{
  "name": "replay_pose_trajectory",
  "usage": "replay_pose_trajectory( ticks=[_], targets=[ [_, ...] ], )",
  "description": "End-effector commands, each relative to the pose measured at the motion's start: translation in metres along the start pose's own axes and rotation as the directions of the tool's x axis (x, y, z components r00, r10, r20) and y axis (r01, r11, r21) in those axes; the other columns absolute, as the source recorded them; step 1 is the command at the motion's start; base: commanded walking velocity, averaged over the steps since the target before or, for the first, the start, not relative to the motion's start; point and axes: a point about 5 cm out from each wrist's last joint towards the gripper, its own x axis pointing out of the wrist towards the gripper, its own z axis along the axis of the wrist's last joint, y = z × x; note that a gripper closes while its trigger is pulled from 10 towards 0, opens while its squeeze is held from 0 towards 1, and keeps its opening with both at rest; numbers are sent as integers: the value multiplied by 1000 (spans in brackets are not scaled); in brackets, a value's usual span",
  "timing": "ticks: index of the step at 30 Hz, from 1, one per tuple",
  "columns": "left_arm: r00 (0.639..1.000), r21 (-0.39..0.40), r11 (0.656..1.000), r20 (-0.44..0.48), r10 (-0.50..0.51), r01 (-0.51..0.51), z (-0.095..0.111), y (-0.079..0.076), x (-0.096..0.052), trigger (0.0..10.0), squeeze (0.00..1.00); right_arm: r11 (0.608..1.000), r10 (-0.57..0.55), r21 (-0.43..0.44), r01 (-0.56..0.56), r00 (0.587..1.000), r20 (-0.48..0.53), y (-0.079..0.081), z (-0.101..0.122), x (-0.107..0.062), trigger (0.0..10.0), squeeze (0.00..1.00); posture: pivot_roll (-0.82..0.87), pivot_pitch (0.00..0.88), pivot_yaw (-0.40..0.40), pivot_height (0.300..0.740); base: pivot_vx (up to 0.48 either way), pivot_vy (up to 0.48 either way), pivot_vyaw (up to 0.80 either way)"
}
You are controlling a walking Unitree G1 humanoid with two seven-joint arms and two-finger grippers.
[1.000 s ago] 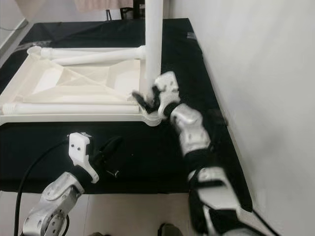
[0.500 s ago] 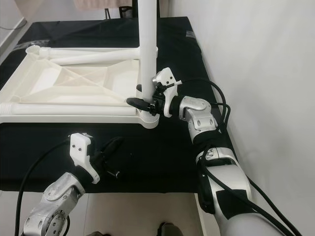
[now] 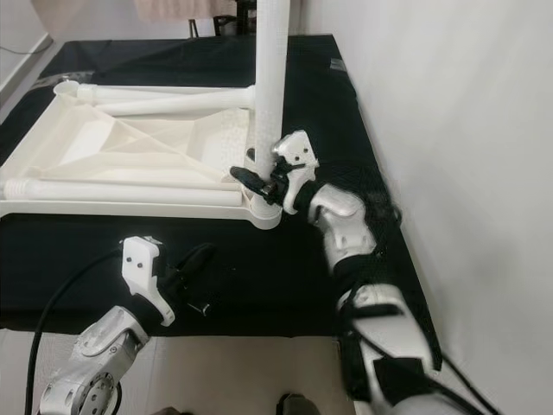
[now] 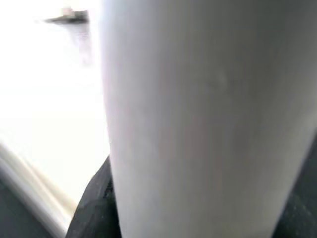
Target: Building children table
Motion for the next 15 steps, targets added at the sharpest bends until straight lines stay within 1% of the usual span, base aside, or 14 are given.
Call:
replay_pose_trajectory(
  ticks=[1, 3, 4, 5, 7, 8, 9, 10, 11, 12, 13, 14, 15],
  targets=[
    [1000, -11, 1000, -16, 4, -4, -3, 2, -2, 10000, 0, 994, -104, -55, 96, 981, -166, 25, -31, -14, 0, 0, 36, 161, 10, 740, 0, 0, 0],
    [1000, -11, 1000, -16, 4, -4, -3, 2, -2, 10000, 0, 994, -104, -55, 96, 981, -166, 25, -31, -14, 0, 0, 36, 161, 10, 740, 0, 0, 0],
    [1000, -10, 1000, -18, 4, -4, -4, 2, -2, 10000, 0, 990, -128, -85, 116, 979, -157, 28, -30, -11, 0, 0, 40, 148, 5, 740, 0, 0, 0],
    [1000, -10, 1000, -20, 3, -3, -5, 2, -1, 10000, 0, 988, -138, -88, 125, 977, -160, 24, -31, -3, 0, 0, 65, 141, -10, 740, 0, 0, 0],
    [1000, -10, 1000, -20, 3, -3, -5, 2, -1, 10000, 0, 988, -138, -88, 125, 977, -160, 24, -31, -3, 0, 0, 65, 141, -10, 740, 0, 0, 0],
    [1000, -5, 1000, -20, 8, -8, -5, 3, -1, 10000, 0, 986, -155, -83, 143, 973, -171, 20, -32, 3, 0, 0, 61, 137, 3, 740, 0, 0, 0],
    [1000, -5, 1000, -20, 8, -8, -5, 3, -1, 10000, 0, 986, -155, -83, 143, 973, -171, 20, -32, 3, 0, 0, 61, 137, 3, 740, 0, 0, 0],
    [1000, -2, 1000, -19, 14, -14, -5, 3, -1, 10000, 0, 986, -160, -80, 148, 971, -176, 18, -32, 8, 0, 0, 60, 137, 4, 740, 0, 0, 0],
    [1000, 0, 1000, -19, 17, -17, -5, 4, -1, 10000, 0, 987, -155, -79, 143, 972, -179, 19, -31, 10, 549, 0, 58, 137, 5, 740, 0, 0, 0],
    [1000, 0, 1000, -19, 17, -17, -5, 4, -1, 10000, 0, 987, -155, -79, 143, 972, -179, 19, -31, 10, 549, 0, 58, 137, 5, 740, 0, 0, 0],
    [1000, 0, 1000, -18, 18, -18, -5, 4, -1, 10000, 0, 987, -149, -81, 137, 972, -184, 20, -31, 12, 3373, 0, 58, 137, 5, 740, 0, 0, 0],
    [1000, -2, 1000, -19, 17, -17, -5, 4, -1, 10000, 0, 991, -134, -51, 128, 977, -168, 21, -28, 12, 10000, 0, 56, 140, 11, 740, 0, 0, 0],
    [1000, -3, 1000, -20, 14, -14, -4, 4, -1, 10000, 0, 995, -97, -26, 94, 985, -142, 21, -22, 14, 10000, 1000, 55, 141, 13, 740, 0, 0, 0]
  ],
)
